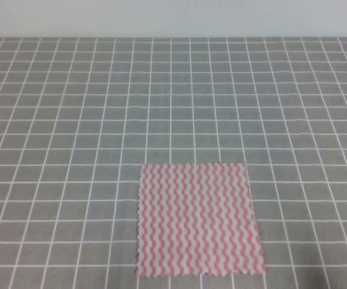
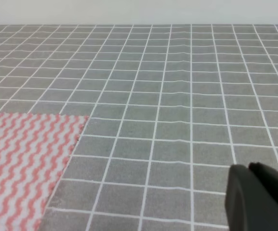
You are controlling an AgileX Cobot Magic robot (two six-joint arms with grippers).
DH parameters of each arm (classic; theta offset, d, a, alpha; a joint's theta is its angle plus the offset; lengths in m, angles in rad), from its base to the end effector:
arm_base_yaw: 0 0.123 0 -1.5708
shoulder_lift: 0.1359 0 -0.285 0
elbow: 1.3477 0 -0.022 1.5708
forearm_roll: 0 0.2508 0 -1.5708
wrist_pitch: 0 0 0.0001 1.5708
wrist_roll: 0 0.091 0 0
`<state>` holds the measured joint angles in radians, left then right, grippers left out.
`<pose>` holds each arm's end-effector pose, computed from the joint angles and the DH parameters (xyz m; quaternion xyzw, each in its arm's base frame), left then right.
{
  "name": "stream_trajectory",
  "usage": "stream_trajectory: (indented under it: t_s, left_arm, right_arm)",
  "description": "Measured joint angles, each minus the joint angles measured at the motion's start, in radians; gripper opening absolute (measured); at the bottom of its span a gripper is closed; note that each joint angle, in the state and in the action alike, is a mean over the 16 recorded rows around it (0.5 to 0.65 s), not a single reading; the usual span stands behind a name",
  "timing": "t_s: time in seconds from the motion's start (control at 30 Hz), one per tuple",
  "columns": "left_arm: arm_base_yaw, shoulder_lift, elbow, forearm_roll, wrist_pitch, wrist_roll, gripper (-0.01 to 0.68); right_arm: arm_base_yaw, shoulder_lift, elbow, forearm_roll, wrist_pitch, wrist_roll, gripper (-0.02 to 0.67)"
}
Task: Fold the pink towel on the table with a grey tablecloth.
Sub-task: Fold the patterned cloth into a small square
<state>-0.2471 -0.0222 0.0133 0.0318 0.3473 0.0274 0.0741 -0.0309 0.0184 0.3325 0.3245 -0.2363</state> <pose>0.0511 -0.0119 0.1786 0.1165 0.7814 -0.0538 0.6107 0.0516 0.0134 0.1809 -0.0305 0.7758 0.0888 0.6240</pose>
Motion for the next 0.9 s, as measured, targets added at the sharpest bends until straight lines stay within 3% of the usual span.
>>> stream_trajectory:
  t_s: [0.6,0.9]
  left_arm:
    - [0.0,-0.002,0.0,0.066,-0.029,-0.002,-0.003]
    - [0.0,-0.002,0.001,-0.003,-0.145,-0.051,-0.003]
  right_arm:
    - [0.015,0.0,0.001,0.008,-0.017,-0.001,-0.016]
    - [0.015,0.005,-0.001,0.206,-0.13,0.001,-0.017]
